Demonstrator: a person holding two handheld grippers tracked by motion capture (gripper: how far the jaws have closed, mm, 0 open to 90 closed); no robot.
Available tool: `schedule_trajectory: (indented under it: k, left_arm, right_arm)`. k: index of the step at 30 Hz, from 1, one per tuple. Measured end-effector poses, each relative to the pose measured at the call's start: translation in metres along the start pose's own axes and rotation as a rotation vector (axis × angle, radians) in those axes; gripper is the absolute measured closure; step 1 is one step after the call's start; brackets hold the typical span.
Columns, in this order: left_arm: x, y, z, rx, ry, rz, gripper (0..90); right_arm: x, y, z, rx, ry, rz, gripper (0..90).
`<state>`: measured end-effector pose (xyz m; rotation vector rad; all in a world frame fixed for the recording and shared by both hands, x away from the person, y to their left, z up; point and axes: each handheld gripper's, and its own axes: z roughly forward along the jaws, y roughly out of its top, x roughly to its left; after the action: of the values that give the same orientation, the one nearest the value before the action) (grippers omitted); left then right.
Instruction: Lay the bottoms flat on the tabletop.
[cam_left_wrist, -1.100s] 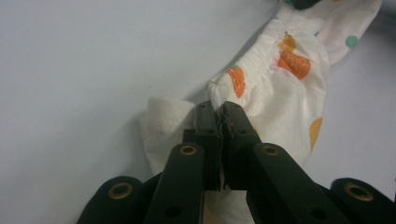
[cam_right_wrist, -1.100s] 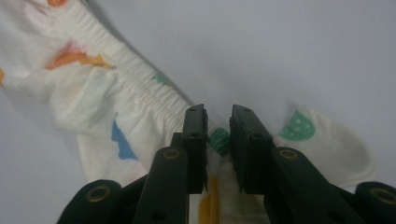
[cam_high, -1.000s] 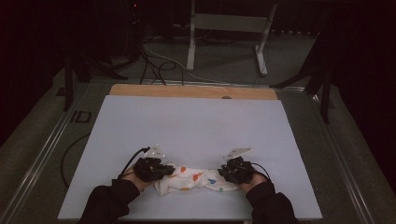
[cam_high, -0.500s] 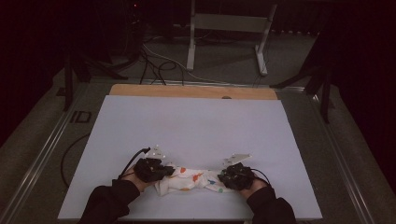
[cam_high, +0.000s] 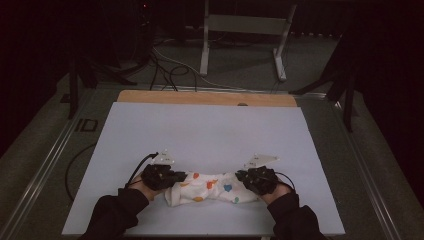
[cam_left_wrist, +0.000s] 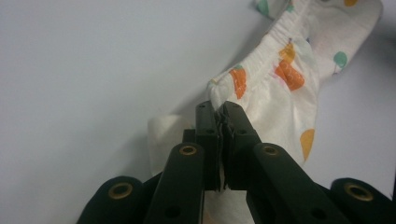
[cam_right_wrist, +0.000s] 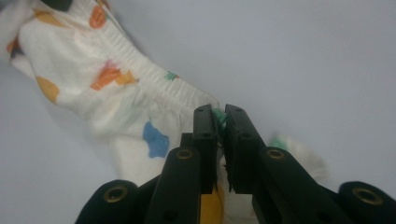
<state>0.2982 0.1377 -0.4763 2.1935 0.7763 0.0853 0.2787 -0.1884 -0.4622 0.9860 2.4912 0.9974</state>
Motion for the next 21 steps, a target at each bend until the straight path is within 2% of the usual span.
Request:
schedule_trajectory:
  k: [6,9,18,21]
  left_arm:
    - [0.009,0.013,-0.004,-0.029,0.033,0.002,86.9]
    - [0.020,0.022,-0.004,-0.049,0.050,-0.010,86.9]
    - [0.042,0.039,0.003,-0.058,0.094,-0.014,86.8]
    - [0.048,0.042,0.006,-0.062,0.088,-0.028,86.8]
  right_arm:
    - [-0.006,0.016,-0.005,-0.039,-0.013,-0.009,83.9]
    - [-0.011,0.027,-0.004,-0.061,-0.022,-0.007,84.0]
    - [-0.038,0.048,0.013,-0.076,-0.045,0.046,84.0]
    - [-0.045,0.052,0.022,-0.066,-0.053,0.052,84.0]
